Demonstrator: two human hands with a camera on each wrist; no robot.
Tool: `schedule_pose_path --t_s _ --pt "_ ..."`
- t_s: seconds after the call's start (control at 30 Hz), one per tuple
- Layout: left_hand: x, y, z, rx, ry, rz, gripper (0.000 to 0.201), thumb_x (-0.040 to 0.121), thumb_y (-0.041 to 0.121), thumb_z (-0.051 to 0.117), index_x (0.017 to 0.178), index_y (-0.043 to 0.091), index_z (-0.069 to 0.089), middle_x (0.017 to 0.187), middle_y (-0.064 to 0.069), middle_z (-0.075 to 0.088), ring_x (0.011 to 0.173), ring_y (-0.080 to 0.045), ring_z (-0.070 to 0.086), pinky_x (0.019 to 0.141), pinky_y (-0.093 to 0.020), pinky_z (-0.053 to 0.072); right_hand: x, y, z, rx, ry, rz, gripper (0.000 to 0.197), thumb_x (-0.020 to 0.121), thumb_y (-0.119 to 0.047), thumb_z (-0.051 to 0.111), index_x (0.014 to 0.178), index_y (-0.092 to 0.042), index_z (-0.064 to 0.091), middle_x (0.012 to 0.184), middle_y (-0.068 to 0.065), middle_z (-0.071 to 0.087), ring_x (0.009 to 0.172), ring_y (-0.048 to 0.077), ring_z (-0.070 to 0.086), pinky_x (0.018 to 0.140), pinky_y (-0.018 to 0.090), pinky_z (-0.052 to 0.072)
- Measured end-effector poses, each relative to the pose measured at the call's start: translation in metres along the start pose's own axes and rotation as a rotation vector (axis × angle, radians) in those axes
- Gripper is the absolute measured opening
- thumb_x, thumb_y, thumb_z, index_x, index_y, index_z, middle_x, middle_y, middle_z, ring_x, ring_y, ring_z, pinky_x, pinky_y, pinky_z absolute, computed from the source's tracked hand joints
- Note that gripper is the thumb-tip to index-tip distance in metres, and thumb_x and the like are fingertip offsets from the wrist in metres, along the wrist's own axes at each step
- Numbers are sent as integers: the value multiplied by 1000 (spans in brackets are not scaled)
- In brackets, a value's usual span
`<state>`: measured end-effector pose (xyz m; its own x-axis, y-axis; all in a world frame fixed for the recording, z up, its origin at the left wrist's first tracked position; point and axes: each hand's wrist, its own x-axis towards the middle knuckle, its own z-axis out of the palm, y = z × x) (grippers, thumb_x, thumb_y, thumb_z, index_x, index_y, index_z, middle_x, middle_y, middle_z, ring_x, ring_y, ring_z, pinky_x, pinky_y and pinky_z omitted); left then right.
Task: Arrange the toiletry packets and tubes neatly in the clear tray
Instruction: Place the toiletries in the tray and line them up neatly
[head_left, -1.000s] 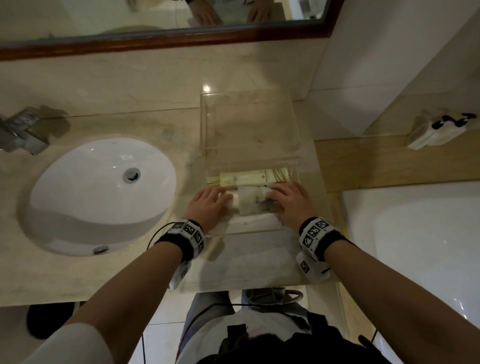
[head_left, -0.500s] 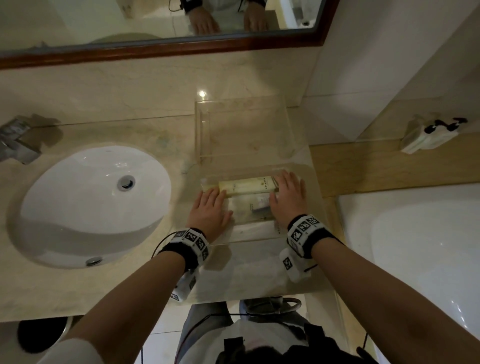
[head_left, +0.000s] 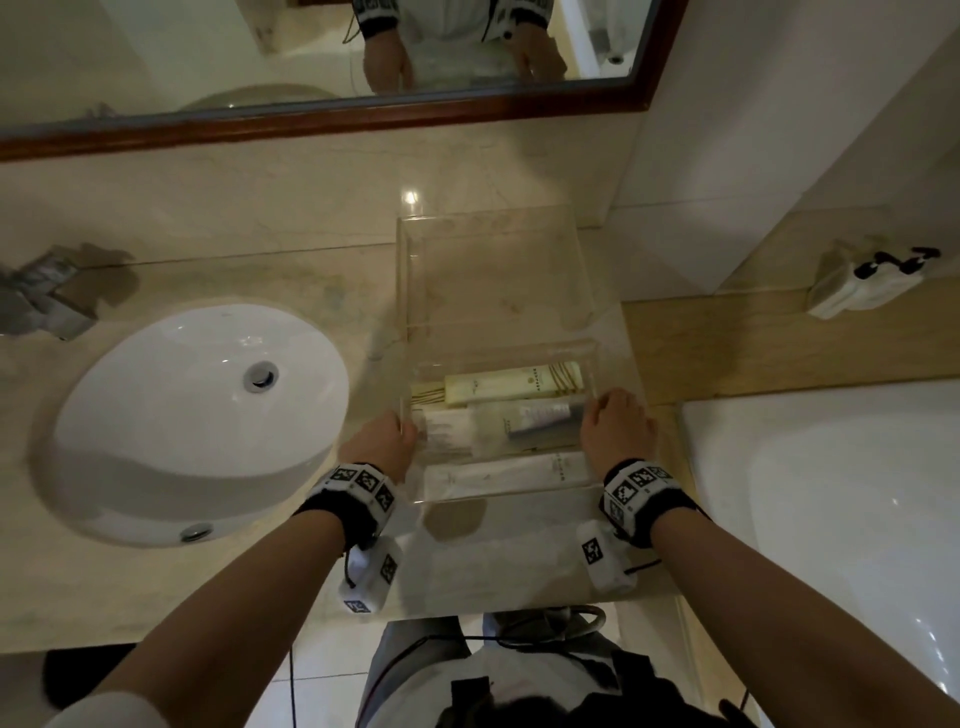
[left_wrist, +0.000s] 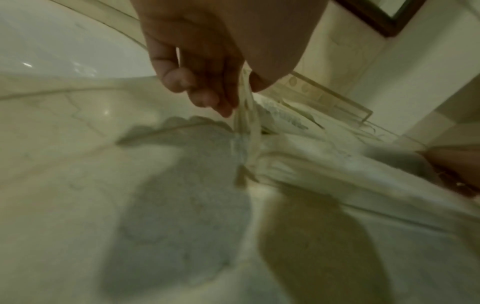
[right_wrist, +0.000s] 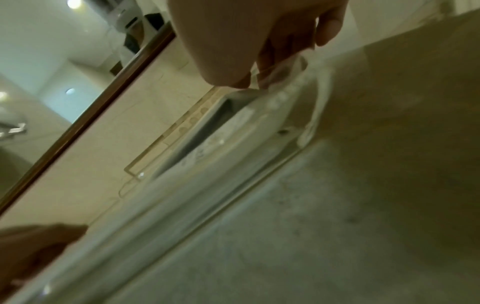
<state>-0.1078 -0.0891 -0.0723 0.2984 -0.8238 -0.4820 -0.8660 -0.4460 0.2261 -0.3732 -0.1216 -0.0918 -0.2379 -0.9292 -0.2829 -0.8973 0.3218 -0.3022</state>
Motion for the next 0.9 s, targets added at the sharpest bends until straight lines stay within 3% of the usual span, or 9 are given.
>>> schedule_pose_path --t_s 0.2,0.43,0.67,0.9 --pt "0 -2 -2 171 -2 79 37 97 32 31 96 6 57 97 -15 67 89 -32 63 71 -33 44 2 3 -4 -62 -74 -115 29 98 -23 32 114 -6 50 114 13 62 100 31 60 93 40 37" --pt "2 4 -5 111 14 81 28 97 30 31 84 11 47 73 -4 52 69 -25 50 63 -30 38 9 -1 -13 10 -64 -142 24 97 -20 35 108 -4 49 111 15 60 96 33 59 86 39 40" --pt "23 14 -22 103 35 74 29 97 31 32 84 12 49 75 -5 54 70 -24 52 68 -32 42 33 -14 -15 87 -82 -135 27 96 -22 37 111 -2 48 111 20 58 96 37 59 80 42 46" --pt "40 13 -25 122 24 70 27 97 31 32 84 12 46 80 -8 52 73 -26 50 72 -34 44 47 -27 -18 94 -104 -137 30 97 -20 37 118 -1 48 115 20 58 101 37 58 89 45 46"
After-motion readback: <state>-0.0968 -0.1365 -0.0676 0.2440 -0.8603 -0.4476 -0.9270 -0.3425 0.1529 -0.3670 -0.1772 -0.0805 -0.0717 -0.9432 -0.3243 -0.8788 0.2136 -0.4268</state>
